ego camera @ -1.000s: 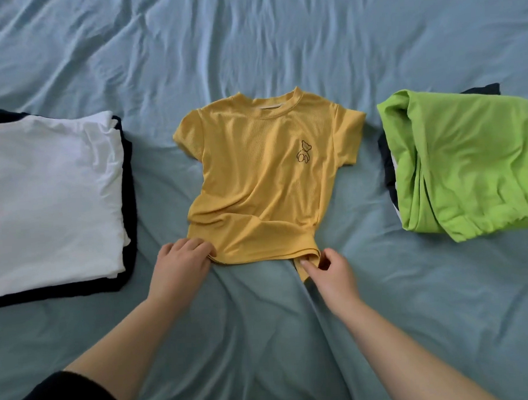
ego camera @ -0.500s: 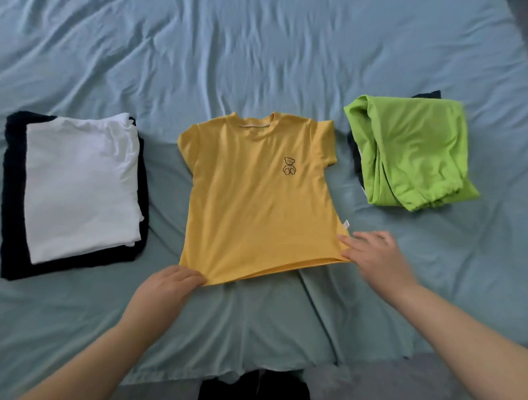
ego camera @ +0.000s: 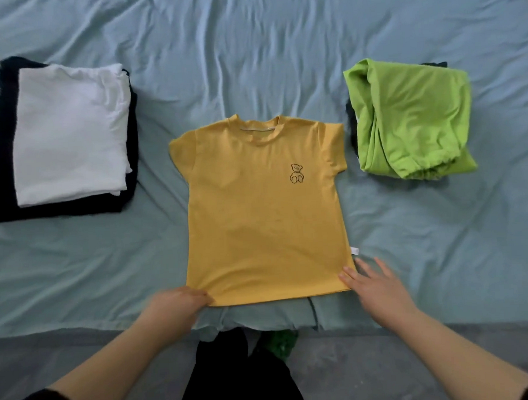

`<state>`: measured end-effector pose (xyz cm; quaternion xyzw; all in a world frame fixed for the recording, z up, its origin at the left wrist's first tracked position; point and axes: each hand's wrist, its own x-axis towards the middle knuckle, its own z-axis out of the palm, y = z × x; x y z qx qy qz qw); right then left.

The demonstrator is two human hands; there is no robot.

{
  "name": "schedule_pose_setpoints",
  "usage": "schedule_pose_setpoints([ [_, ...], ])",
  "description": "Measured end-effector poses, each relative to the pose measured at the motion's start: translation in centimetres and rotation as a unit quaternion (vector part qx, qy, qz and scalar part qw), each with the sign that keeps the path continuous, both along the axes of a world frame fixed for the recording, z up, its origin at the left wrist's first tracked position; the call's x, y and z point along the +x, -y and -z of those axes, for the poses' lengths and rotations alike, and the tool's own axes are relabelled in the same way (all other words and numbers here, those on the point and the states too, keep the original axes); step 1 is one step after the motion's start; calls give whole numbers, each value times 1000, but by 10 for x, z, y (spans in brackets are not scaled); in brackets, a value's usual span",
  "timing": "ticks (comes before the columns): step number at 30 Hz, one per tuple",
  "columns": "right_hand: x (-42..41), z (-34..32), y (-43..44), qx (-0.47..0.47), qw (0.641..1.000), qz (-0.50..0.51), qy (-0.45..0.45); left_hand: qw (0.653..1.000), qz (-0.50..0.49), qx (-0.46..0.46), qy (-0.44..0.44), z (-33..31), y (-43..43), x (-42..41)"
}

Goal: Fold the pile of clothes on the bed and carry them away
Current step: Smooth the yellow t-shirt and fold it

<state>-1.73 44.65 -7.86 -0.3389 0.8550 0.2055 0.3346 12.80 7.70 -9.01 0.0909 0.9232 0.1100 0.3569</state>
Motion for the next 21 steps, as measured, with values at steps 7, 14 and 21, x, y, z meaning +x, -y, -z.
schedule_pose_setpoints([
  [7,7,27,84,-207,969,102,-88,971,-144,-20,-188,19,-48,-54],
  [14,16,71,54,-73,993,92,-12,992,-92,-70,-50,67,-36,-34],
  [21,-6,35,82,-81,986,147,22,956,-256,47,-134,28,7,-70],
])
